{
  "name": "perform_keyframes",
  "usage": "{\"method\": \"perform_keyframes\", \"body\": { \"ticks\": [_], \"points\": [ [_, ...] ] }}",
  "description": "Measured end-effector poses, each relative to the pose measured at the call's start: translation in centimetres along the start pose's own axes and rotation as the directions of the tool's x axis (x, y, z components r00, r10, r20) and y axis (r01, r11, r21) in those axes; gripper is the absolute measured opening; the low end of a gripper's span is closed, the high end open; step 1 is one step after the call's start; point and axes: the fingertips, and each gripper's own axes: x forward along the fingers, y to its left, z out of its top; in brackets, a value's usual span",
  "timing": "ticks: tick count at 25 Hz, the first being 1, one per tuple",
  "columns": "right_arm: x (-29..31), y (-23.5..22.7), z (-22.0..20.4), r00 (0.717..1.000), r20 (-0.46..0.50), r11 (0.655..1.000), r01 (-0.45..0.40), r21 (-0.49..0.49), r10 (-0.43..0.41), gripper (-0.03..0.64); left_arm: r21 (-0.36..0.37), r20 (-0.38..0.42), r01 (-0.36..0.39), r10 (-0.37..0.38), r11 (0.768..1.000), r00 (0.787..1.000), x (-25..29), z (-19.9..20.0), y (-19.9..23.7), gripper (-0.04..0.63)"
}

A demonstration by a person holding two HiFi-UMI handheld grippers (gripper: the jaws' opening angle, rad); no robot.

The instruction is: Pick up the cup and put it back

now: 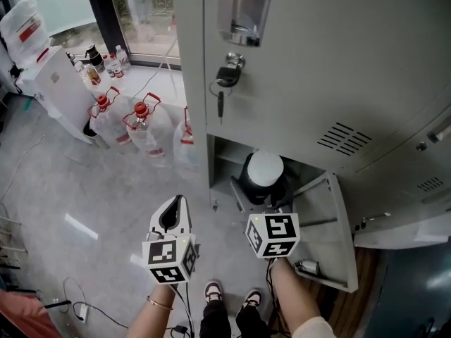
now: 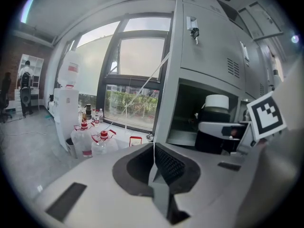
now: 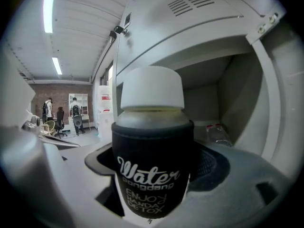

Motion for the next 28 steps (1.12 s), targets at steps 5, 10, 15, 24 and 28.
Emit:
{"method": "perform_keyframes", "body": {
  "ticks": [5, 10, 15, 24, 28],
  "points": [
    [2.7, -0.8, 0.3, 1.0, 0.02, 1.0, 0.005, -0.011, -0.005, 0.41, -0.001, -0.003, -0.01, 0.01, 1.0, 1.0, 1.8, -1.0, 1.3, 0.011],
    [5.0, -1.6, 1.2, 0.999, 0.047, 1.0, 0.015, -0.025, -0.013, 0.41, -0.011, -0.004, -0.007, 0.007, 1.0, 1.0, 2.9, -1.0, 2.0, 0.011],
    [6.9, -2.9, 1.7, 0.997, 0.066, 0.999, 0.035, -0.034, -0.033, 0.41, -0.015, 0.009, -0.008, 0.008, 1.0, 1.0, 3.7, -0.7, 2.5, 0.011],
    [10.0, -4.0, 1.9, 0.996, 0.077, 0.997, 0.059, -0.057, -0.055, 0.41, -0.033, -0.004, -0.019, 0.018, 0.999, 1.0, 4.4, -1.9, 3.2, 0.011],
    [10.9, -4.4, 2.3, 0.994, 0.086, 0.995, 0.067, -0.07, -0.061, 0.41, -0.026, 0.001, -0.015, 0.015, 1.0, 1.0, 4.6, -2.1, 3.3, 0.011]
  ]
}}
